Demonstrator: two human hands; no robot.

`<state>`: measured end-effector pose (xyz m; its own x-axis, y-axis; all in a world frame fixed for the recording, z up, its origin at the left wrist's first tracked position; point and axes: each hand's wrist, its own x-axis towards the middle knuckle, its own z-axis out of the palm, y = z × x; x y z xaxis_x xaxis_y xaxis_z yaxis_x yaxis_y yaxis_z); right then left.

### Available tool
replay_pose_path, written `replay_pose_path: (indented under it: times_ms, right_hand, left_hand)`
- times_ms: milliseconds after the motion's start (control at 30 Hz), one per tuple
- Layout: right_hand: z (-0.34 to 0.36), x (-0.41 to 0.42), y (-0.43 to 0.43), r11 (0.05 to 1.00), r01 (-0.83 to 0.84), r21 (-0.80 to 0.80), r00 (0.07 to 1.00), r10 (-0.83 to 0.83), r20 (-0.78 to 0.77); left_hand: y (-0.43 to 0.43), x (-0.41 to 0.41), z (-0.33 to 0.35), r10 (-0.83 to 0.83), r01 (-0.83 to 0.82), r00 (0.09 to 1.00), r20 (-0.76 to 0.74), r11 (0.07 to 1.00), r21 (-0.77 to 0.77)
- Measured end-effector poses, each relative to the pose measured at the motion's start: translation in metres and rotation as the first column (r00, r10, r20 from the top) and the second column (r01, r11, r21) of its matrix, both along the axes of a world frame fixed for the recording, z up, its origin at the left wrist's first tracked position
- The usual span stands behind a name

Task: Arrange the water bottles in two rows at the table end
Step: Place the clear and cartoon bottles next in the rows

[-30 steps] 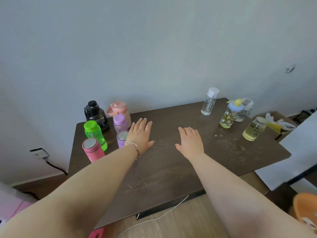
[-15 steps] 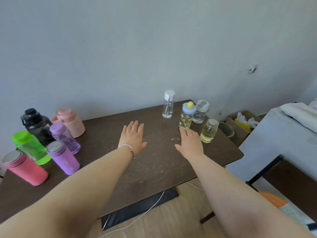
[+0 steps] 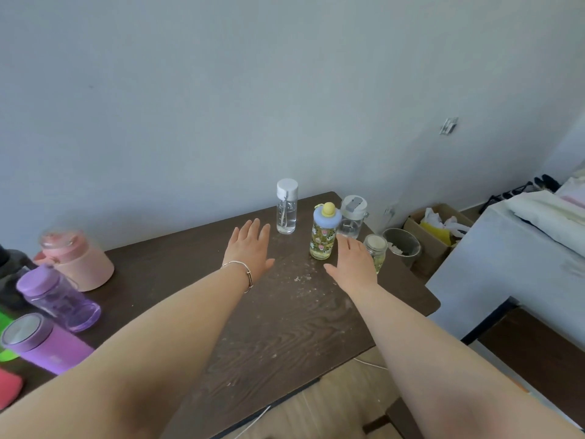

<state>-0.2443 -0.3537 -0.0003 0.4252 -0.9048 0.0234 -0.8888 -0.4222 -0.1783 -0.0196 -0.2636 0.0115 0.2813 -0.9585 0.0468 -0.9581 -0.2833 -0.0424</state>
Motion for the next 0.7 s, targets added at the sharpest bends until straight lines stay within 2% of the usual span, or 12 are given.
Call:
replay_pose_path:
  times_ms: [133,400,567,700]
  right_hand:
    - [-0.001,0.01,-0.032,0.996,0.08,0.024,0.997,-0.081,0.019]
    - [-0.015,0.027,-0.085,0.99,0.116,0.084,0.987,-0.124,0.099]
    - [-0.032,0.037,-0.113,0.984,0.089,0.155,0.972,-0.12,0.202]
    - [-0.043,0.045,-0.131,0.98,0.025,0.198,0.947,-0.087,0.309]
  left_hand:
    - [-0.044,0.016,-0.004,-0.048,0.048,0.999,-0.002,0.999,0.011]
    - [-0.119,0.041,-0.023,-0.075,0.075,0.996,-0.048,0.997,0.013]
    - [-0.154,0.041,-0.038,0.01,-0.013,0.987,-0.162,1.0,-0.019]
    - [-0.175,0.04,-0.044,0.127,-0.146,0.939,-0.321,0.989,-0.036]
